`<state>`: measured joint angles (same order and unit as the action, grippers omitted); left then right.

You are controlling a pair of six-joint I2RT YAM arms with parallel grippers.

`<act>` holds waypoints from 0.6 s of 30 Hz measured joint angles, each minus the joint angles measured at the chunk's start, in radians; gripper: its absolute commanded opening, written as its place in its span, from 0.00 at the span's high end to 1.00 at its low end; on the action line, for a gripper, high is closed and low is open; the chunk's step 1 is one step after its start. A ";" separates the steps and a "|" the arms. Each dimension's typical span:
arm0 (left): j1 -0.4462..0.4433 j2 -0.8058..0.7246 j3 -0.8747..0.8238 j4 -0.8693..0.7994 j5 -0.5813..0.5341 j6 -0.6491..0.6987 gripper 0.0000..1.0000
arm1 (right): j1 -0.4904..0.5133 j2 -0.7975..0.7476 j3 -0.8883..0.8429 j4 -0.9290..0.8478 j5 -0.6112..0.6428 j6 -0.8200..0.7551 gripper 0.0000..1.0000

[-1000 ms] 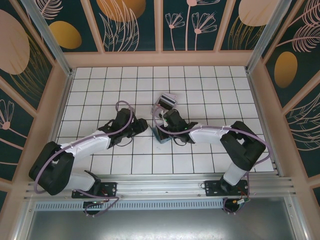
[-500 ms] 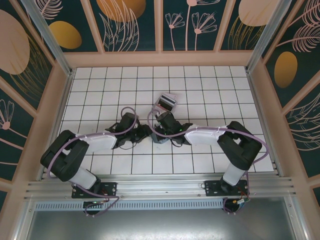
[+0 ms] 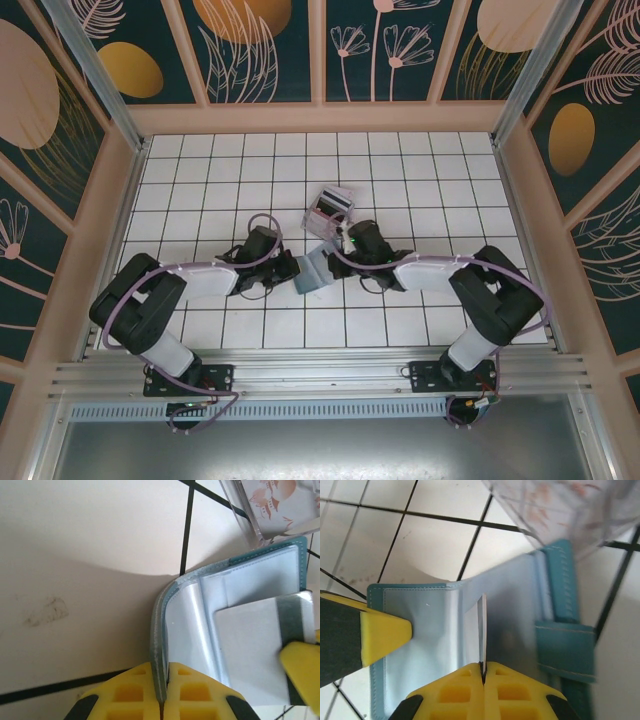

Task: Put the credit cards into the card holder
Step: Flip over the card holder at the center of the table.

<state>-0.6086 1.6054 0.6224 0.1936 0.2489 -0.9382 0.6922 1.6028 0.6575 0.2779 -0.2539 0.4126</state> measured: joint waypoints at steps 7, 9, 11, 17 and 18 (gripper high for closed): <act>0.000 0.032 0.016 -0.003 -0.013 0.058 1.00 | -0.071 0.020 -0.090 0.187 -0.176 0.069 1.00; 0.000 0.033 0.016 -0.001 -0.013 0.062 1.00 | -0.071 0.046 -0.094 0.220 -0.206 0.086 1.00; 0.000 0.034 0.016 0.001 -0.013 0.063 1.00 | -0.071 0.064 -0.096 0.243 -0.224 0.097 1.00; 0.000 0.034 0.018 0.000 -0.013 0.063 1.00 | -0.060 0.088 -0.083 0.257 -0.235 0.119 1.00; 0.000 0.034 0.018 0.000 -0.013 0.063 1.00 | -0.056 0.094 -0.079 0.257 -0.236 0.121 1.00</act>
<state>-0.6086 1.6390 0.6407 0.1932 0.2359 -0.8749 0.6361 1.6966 0.5789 0.5346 -0.4900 0.5339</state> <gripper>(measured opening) 0.076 0.068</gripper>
